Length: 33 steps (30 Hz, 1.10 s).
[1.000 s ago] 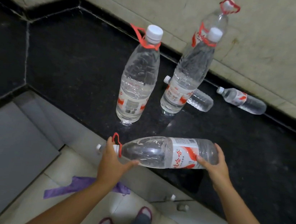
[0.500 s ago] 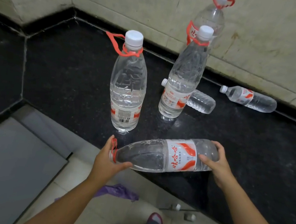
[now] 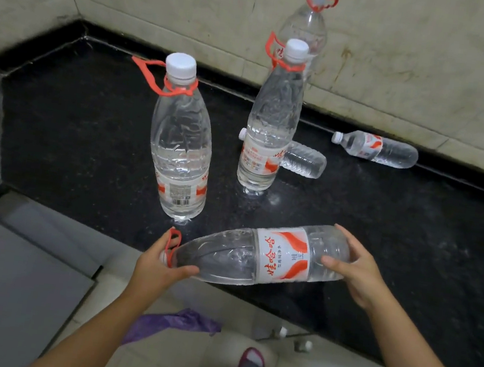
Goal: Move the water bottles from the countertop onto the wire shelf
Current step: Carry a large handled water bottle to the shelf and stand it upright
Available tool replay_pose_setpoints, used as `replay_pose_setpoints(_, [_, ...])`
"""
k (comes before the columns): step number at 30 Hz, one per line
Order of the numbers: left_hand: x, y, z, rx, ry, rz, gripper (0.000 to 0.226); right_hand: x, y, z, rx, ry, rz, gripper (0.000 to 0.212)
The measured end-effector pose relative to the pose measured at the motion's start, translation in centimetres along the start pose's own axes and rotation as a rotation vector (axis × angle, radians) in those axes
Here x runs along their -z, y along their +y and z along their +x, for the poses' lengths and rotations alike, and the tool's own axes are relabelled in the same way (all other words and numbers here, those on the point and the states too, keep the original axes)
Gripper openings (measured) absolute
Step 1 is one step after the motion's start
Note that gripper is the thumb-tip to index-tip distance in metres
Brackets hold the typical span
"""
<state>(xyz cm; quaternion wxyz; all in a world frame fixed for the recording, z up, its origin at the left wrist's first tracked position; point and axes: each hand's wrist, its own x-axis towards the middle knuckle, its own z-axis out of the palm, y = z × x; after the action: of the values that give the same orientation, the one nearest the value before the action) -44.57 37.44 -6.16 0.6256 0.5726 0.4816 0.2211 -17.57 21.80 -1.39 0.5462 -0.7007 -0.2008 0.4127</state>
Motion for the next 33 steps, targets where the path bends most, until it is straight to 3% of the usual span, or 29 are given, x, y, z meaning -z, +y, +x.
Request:
replay_pose_setpoints(6, [-2.8,3.2,0.4,-0.072,-0.202,0.063,0.084,4.2,1.7,-6.0,0.036,0.211,0.028,0.084])
replay_pose_setpoints(13, [-11.7,6.3,-1.1,-0.155,-0.434,0.144,0.090,11.4,2.7,-14.0,0.064,0.514,0.127,0.071])
replay_pose_setpoints(15, [-15.2,7.5,-1.9,-0.198,-0.508,0.158,0.093,14.1,3.1,-16.8,0.104,0.590,0.173,0.077])
replay_pose_setpoints(18, [-21.1,9.8,-4.0,-0.263,-0.625,0.201,0.114,18.4,2.9,-21.2,0.174,0.675,0.199,0.116])
replay_pose_setpoints(21, [-27.6,11.7,-7.0,-0.343,-0.700,0.240,0.107,23.6,2.8,-25.5,0.244,0.762,0.213,0.133])
replay_pose_setpoints(27, [-41.2,15.5,-14.5,-0.523,-0.739,0.215,0.090,36.4,2.3,-32.6,0.347,0.851,0.152,0.129])
replay_pose_setpoints(33, [-51.2,21.7,-20.0,-0.694,-0.735,0.164,0.078,47.5,-1.7,-36.4,0.567,0.928,0.073,0.130])
